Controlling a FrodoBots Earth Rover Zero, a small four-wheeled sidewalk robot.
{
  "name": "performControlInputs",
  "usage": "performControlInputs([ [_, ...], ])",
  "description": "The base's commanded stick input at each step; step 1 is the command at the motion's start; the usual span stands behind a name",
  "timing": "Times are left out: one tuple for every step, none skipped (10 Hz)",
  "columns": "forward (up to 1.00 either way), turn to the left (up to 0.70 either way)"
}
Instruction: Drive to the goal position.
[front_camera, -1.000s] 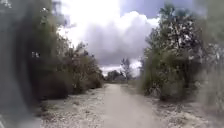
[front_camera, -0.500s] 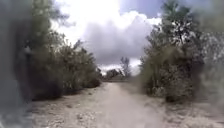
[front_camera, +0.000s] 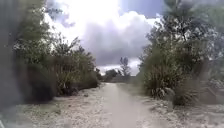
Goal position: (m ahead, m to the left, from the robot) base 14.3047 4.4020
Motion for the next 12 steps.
performControlInputs([
  [0.7,0.0],
  [0.7,0.0],
  [0.7,0.06],
  [0.7,0.17],
  [0.7,0.27],
  [0.7,0.26],
  [0.7,0.0],
  [0.7,0.0],
  [0.7,0.0],
  [0.7,0.0],
  [0.7,0.0],
  [0.7,0.0],
])
